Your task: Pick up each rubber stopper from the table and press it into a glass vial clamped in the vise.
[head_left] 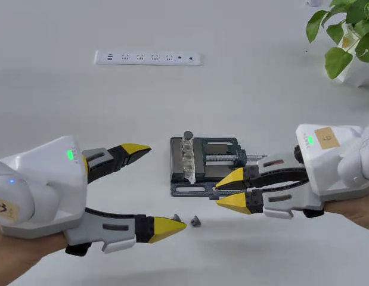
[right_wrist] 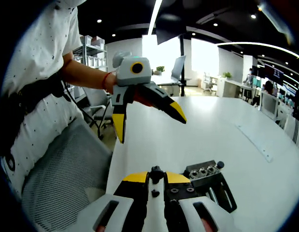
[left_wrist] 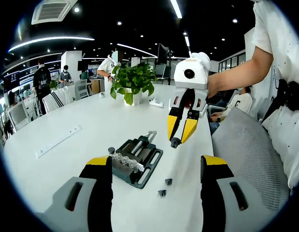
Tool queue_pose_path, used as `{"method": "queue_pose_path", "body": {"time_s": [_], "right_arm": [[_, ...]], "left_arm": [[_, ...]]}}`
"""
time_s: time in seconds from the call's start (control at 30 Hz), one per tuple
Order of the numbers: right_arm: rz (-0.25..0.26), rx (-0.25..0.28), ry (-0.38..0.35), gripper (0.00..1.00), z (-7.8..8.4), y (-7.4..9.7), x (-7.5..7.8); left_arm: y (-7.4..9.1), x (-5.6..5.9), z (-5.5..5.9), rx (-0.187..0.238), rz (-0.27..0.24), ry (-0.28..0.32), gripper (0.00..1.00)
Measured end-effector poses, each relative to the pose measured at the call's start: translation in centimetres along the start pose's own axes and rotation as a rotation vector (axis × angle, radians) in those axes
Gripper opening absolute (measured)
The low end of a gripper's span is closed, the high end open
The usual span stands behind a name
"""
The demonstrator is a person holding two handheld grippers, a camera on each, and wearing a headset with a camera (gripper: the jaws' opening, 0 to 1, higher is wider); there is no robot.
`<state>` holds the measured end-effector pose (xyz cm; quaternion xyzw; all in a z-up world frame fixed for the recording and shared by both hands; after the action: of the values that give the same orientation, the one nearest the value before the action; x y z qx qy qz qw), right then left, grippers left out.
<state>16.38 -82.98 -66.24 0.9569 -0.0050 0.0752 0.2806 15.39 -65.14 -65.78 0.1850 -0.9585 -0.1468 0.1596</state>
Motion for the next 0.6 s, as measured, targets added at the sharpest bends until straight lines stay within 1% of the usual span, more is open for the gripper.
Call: {"method": "queue_pose_path", "body": {"time_s": [0.13,0.2,0.27,0.33,0.5,0.6], "right_arm": [[0.011,0.019,0.020,0.07,-1.7,0.8,0.2],[0.016,0.037,0.025,0.07,-2.6,1.1,0.3],[0.018,0.050,0.025,0.07,-3.3,1.4,0.4],[0.020,0.063,0.031,0.06,-4.1,1.7,0.5],[0.030,0.107,0.028,0.06,-5.8,2.4,0.6],[0.031,0.119,0.032,0.06,-6.5,2.6,0.7]], "left_arm": [[-0.1,0.8,-1.5,0.027,0.027,-0.036,0.61],[-0.2,1.4,-2.4,0.047,0.046,-0.068,0.52],[-0.3,1.8,-3.1,0.054,0.059,-0.086,0.44],[-0.4,2.1,-3.7,0.064,0.071,-0.110,0.40],[-0.4,2.7,-4.7,0.077,0.095,-0.153,0.30],[-0.4,3.0,-5.1,0.084,0.108,-0.173,0.25]]}}
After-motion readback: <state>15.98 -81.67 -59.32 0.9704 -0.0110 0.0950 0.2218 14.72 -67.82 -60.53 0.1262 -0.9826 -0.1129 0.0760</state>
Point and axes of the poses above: the centre of the closed fingertips' face, and the gripper's own axes: y roughly backward along the fingers, x roughly to its right, z roughly out of its underside, the point moved 8 cm from there along y, roughly backward along the fingers, and after that the axes turned 13 degrees about y, right-handed, at the moved point
